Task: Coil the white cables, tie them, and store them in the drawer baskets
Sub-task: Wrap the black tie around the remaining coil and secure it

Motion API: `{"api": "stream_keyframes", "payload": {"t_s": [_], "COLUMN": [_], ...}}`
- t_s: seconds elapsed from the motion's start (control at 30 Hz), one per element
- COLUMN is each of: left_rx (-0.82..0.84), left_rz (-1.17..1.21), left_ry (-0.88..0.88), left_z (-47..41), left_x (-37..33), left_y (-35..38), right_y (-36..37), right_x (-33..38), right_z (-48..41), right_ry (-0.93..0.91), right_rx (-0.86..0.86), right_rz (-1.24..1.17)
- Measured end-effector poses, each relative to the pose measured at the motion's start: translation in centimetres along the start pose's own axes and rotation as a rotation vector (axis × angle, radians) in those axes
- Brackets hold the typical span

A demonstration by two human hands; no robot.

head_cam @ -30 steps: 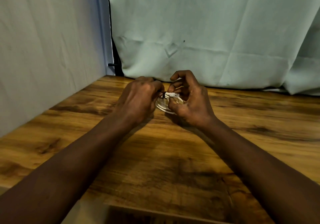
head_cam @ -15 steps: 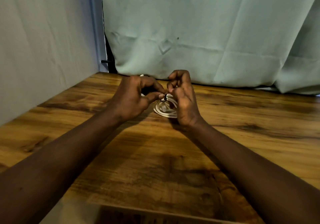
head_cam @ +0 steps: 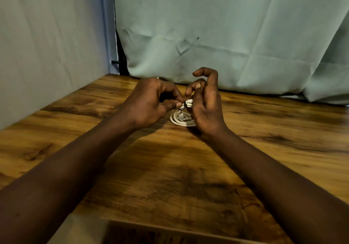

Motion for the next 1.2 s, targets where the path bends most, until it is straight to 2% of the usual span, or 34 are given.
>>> {"api": "stream_keyframes", "payload": {"t_s": [0.37,0.9,1.07,1.2], "left_rx": [-0.020,0.019,0.018,0.015], "left_rz": [0.187,0.067,-0.099,-0.113], "left_ry": [-0.080,0.031,0.130,0.118], "left_z": [-0.2,0.1,0.0,0.0], "left_x": [0.8,-0.1,-1.1,-1.1], "left_y": [0.2,-0.1,-0.5,-0.6], "right_y": [0.0,0.2,0.5,0.5], "right_x": [-0.3,-0.4,-0.4,-0.3], "right_z": [-0.3,-0.5,-0.5,-0.5], "right_ry": [0.015,0.065,0.086,0.080], "right_rx": [0.047,0.145,0.207,0.217], "right_rz": [0.023,-0.006,-0.012,-0.022]}}
Point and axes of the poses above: each hand's wrist, its own z-axis away from the middle knuckle, its own y-axis out of the palm, x = y × z, the point moved 5 cm from there along -z, towards the middle knuckle, and after that the axes turned 3 degrees about y, right-handed, at the moved point
